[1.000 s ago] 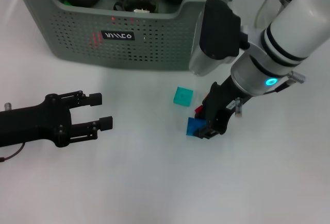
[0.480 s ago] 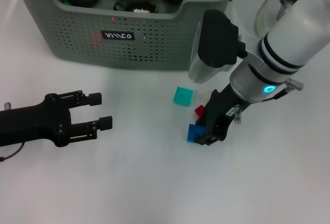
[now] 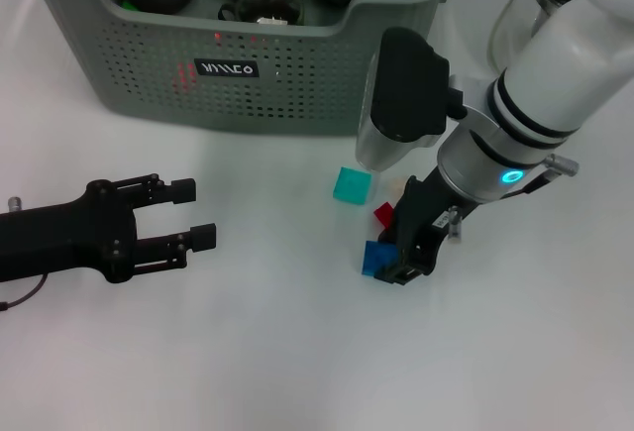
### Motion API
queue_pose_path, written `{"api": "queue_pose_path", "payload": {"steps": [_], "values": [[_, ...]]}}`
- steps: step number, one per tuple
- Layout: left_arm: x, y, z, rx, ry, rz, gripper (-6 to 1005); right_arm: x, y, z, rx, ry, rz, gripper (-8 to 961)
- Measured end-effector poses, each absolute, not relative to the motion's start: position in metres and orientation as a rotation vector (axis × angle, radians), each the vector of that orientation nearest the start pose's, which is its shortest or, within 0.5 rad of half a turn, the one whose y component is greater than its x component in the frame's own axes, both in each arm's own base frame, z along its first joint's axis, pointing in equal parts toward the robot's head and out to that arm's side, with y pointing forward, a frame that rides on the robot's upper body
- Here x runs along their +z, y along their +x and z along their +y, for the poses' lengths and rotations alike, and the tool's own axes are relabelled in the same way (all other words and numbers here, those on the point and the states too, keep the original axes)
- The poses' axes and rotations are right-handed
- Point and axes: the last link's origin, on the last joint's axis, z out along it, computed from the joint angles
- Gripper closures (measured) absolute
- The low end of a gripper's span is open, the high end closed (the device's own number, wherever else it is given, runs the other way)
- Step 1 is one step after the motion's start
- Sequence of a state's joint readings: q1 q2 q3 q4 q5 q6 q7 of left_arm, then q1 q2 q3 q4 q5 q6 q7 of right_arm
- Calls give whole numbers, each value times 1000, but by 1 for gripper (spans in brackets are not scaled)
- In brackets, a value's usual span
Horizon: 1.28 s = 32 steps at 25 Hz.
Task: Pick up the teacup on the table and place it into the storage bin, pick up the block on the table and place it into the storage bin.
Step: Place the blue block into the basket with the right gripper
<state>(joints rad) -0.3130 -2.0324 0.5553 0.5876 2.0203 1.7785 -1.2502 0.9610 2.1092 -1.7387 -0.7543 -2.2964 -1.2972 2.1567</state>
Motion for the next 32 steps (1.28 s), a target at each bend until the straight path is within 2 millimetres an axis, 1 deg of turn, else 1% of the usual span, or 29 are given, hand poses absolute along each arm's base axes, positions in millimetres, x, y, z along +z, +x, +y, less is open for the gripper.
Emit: {"api": "queue_pose_path", "payload": {"steps": [5, 15, 21, 32], "values": [[22, -323, 245, -847, -2661, -759, 275, -118, 138, 352, -713, -3065, 245, 497], [22, -323, 245, -846, -2659, -763, 275, -125, 140, 348, -759, -3046, 199, 498], [22, -324, 244, -844, -2657, -763, 275, -122, 138, 350, -722, -3043, 213, 502], [22, -324, 244, -843, -2657, -762, 274, -120, 136, 350, -709, -3046, 220, 509]]}}
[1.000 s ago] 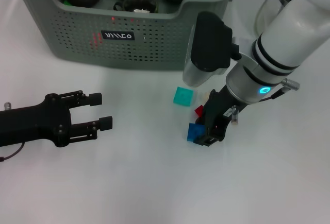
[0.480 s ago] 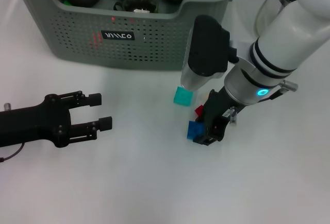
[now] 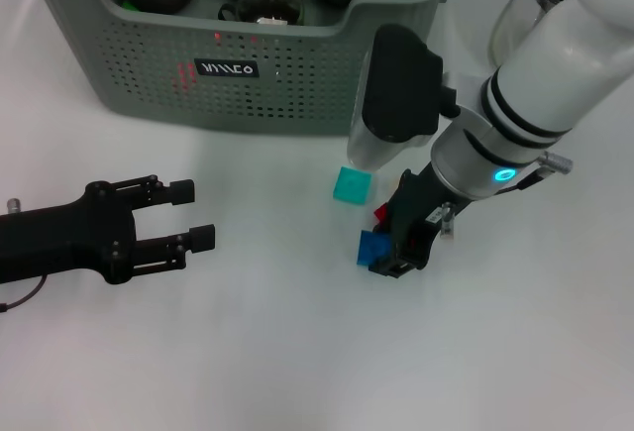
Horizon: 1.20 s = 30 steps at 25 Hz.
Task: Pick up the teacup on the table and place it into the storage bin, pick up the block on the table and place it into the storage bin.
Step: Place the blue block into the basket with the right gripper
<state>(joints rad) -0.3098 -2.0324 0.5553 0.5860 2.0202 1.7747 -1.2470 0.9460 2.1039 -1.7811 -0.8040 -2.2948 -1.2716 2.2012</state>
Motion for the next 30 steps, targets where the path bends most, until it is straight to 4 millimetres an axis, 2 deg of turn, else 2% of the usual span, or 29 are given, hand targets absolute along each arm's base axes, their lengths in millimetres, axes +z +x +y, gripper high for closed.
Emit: {"api": "queue_pose_path", "payload": {"steps": [5, 9, 14, 17, 22, 26, 30], "values": [[22, -324, 244, -843, -2656, -763, 274, -112, 132, 354, -639, -3055, 275, 512], [22, -325, 243, -844, -2652, -768, 274, -88, 124, 356, -457, -3085, 320, 513], [24, -325, 245, -842, -2646, -759, 274, -33, 113, 356, -17, -3129, 388, 512], [25, -324, 247, -842, -2647, -753, 274, 4, 106, 358, 308, -3095, 397, 512], [27, -323, 250, -841, -2649, -741, 274, 41, 82, 364, 699, -3002, 310, 512], [28, -322, 251, -847, -2643, -736, 274, 50, 46, 387, 774, -2883, 292, 511], [30, -322, 252, -856, -2634, -735, 274, 46, 7, 424, 673, -2728, 418, 512]]}}
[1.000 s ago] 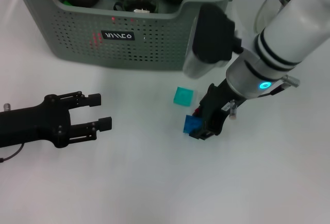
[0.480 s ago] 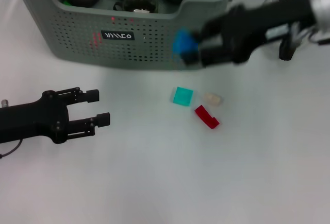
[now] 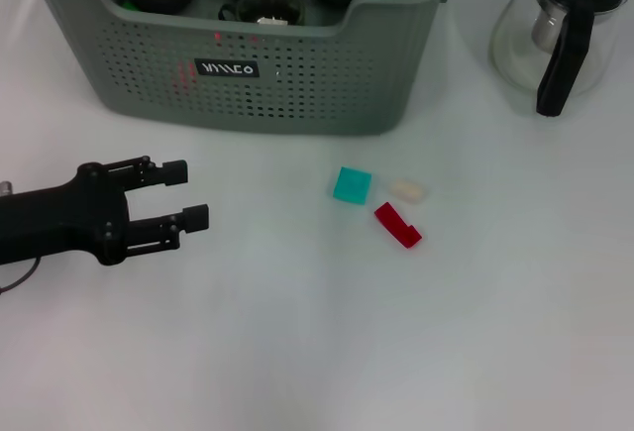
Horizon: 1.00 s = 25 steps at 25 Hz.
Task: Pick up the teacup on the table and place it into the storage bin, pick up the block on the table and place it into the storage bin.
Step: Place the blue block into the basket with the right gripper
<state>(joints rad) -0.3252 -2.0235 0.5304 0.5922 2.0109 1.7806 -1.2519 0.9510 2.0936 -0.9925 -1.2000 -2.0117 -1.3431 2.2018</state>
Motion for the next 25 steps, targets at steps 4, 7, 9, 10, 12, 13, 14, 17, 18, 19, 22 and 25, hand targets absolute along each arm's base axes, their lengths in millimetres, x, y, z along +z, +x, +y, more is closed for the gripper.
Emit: {"api": "queue_pose_path", "payload": {"steps": [4, 7, 9, 10, 12, 13, 14, 17, 18, 19, 22, 25], "values": [[30, -322, 252, -858, -2630, -736, 274, 28, -25, 454, 529, -2614, 464, 514], [30, -321, 254, -858, -2630, -733, 274, 7, -36, 471, 425, -2558, 464, 515], [30, -320, 255, -859, -2631, -730, 274, -17, -37, 478, 347, -2546, 456, 514], [29, -320, 255, -859, -2632, -728, 274, -28, -36, 481, 305, -2539, 449, 513], [29, -319, 256, -860, -2633, -726, 274, -48, -30, 485, 228, -2533, 438, 512], [29, -319, 256, -859, -2633, -725, 274, -58, -25, 486, 176, -2530, 434, 512], [30, -319, 256, -859, -2634, -724, 274, -65, -21, 487, 137, -2524, 429, 511], [30, -319, 258, -857, -2634, -722, 274, -77, -12, 489, 76, -2492, 418, 509], [30, -319, 258, -857, -2634, -721, 274, -79, -10, 490, 69, -2483, 416, 509], [30, -319, 258, -857, -2634, -720, 274, -81, -9, 490, 61, -2474, 414, 508], [30, -318, 258, -858, -2634, -727, 274, -81, -5, 490, 52, -2462, 417, 507], [30, -318, 259, -862, -2630, -729, 274, -78, -6, 491, 75, -2460, 425, 449]]}}
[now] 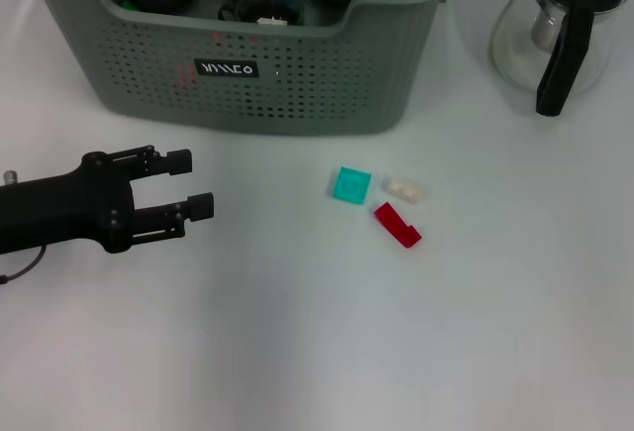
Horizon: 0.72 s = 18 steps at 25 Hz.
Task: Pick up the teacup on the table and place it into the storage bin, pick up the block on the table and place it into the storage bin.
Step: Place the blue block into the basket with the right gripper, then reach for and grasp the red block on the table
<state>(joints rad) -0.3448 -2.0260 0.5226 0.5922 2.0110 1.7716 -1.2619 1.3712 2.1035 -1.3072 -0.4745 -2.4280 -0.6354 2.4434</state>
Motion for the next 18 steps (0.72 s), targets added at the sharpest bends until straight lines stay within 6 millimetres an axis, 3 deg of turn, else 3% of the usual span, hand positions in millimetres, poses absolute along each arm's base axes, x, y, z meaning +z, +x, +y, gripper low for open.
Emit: {"api": "queue_pose_path", "payload": {"steps": [6, 9, 14, 18], "values": [[31, -318, 259, -877, -2613, -734, 274, -52, -12, 483, 307, -2478, 475, 278], [32, -319, 259, -879, -2604, -737, 274, -20, -7, 465, 564, -2520, 498, 273], [32, -319, 260, -875, -2601, -727, 274, 30, 39, 418, 893, -2683, 464, 271], [36, -319, 265, -868, -2581, -723, 274, 65, 90, 381, 869, -2879, 482, 273]]}}
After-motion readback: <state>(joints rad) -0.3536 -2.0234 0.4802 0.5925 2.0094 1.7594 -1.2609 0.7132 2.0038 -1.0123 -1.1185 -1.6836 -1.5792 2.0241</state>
